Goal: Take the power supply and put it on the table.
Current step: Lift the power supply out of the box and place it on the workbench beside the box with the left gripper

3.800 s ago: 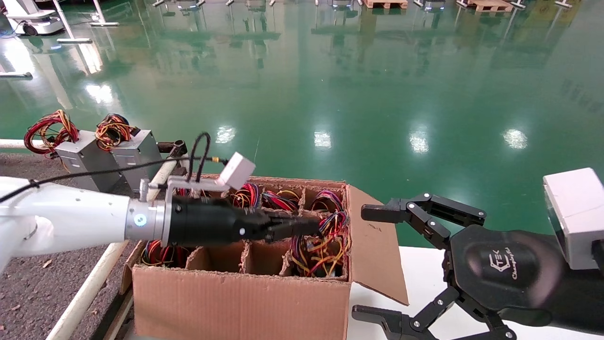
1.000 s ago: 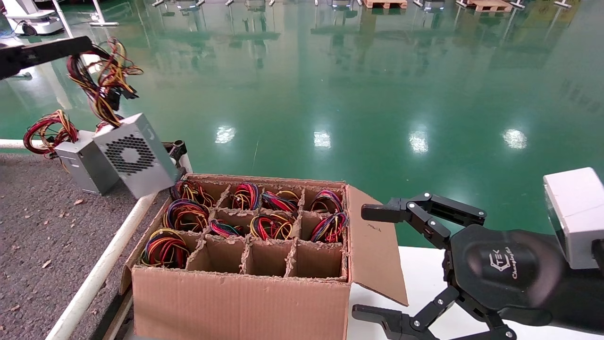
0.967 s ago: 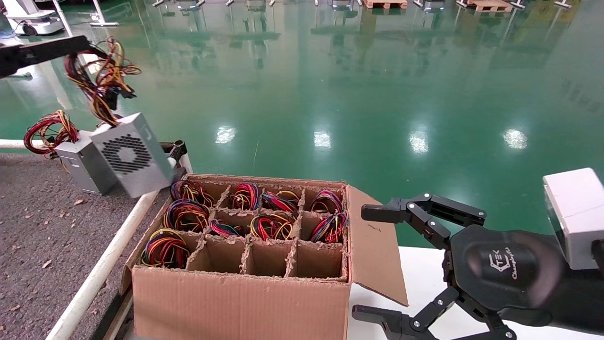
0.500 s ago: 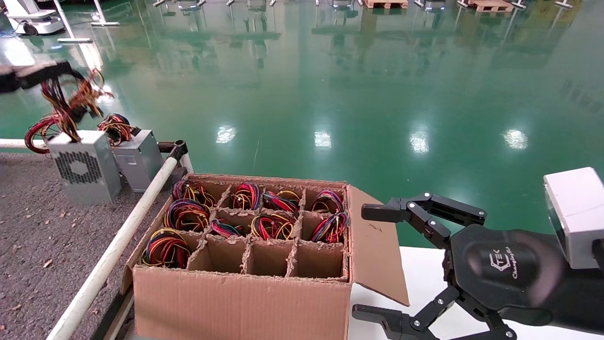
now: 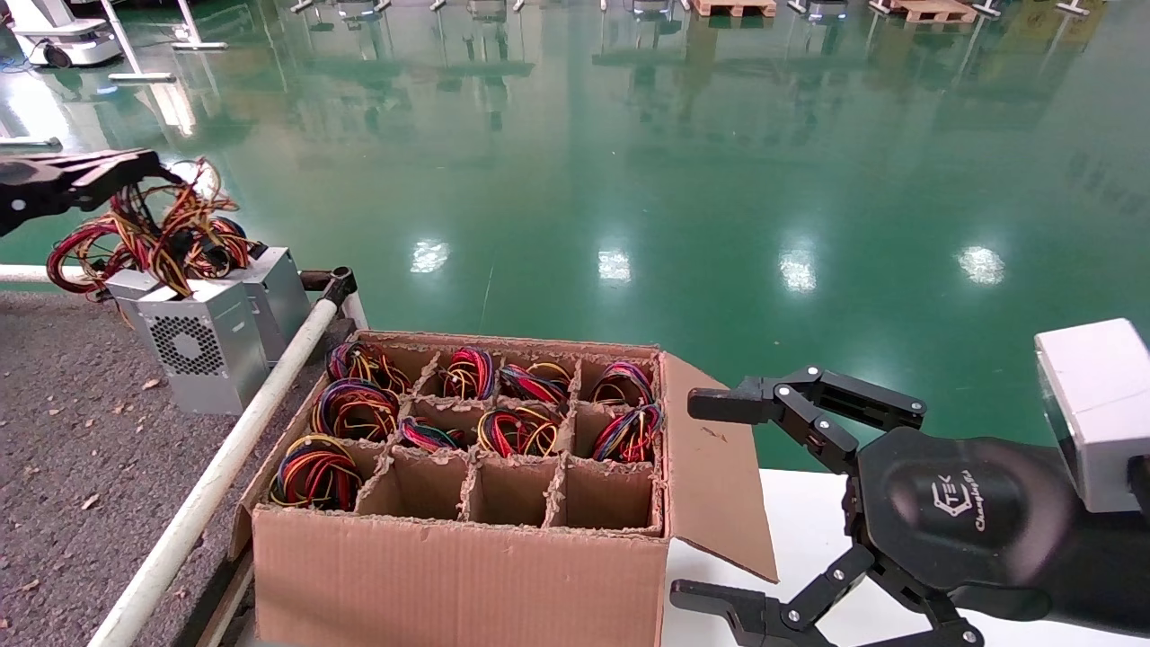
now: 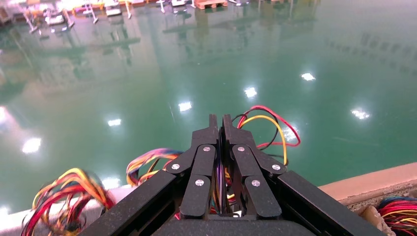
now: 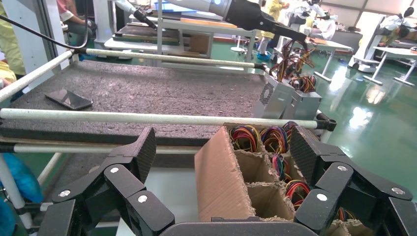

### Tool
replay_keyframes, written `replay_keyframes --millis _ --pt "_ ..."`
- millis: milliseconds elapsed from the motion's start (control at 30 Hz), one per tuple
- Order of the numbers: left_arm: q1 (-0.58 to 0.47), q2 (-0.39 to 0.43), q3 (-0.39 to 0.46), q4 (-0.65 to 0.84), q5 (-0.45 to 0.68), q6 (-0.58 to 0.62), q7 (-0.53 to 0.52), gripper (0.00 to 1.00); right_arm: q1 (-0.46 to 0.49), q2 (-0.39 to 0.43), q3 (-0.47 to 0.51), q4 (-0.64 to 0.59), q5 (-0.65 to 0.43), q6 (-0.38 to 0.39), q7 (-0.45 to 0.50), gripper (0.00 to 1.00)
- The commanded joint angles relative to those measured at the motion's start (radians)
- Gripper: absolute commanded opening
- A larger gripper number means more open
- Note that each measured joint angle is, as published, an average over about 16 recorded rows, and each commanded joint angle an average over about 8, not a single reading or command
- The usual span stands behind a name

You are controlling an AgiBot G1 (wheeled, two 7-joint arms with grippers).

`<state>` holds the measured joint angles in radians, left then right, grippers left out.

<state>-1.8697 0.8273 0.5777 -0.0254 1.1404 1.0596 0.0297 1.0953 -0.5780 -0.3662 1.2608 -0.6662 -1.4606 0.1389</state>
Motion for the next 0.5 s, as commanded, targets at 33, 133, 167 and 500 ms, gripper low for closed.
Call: replay_keyframes --millis 33,133,167,500 --pt "0.005 0.007 -0.002 -0.005 -0.003 -0.002 0.017 0.0 0.0 0.0 0.0 0.0 0.0 0.0 0.0 1.0" --pt "0.023 0.022 -0.009 -0.011 -0.013 -0.011 0.057 0.0 0.0 0.0 0.0 0.0 0.0 0.0 0.0 1.0" --pt "0.029 0.027 -0.012 -0.013 -0.017 -0.015 0.071 0.0 0.0 0.0 0.0 0.0 0.0 0.0 0.0 1.0" --pt "0.073 0.064 -0.039 -0.009 -0.055 -0.057 0.179 0.0 0.0 0.0 0.0 0.0 0.0 0.0 0.0 1.0"
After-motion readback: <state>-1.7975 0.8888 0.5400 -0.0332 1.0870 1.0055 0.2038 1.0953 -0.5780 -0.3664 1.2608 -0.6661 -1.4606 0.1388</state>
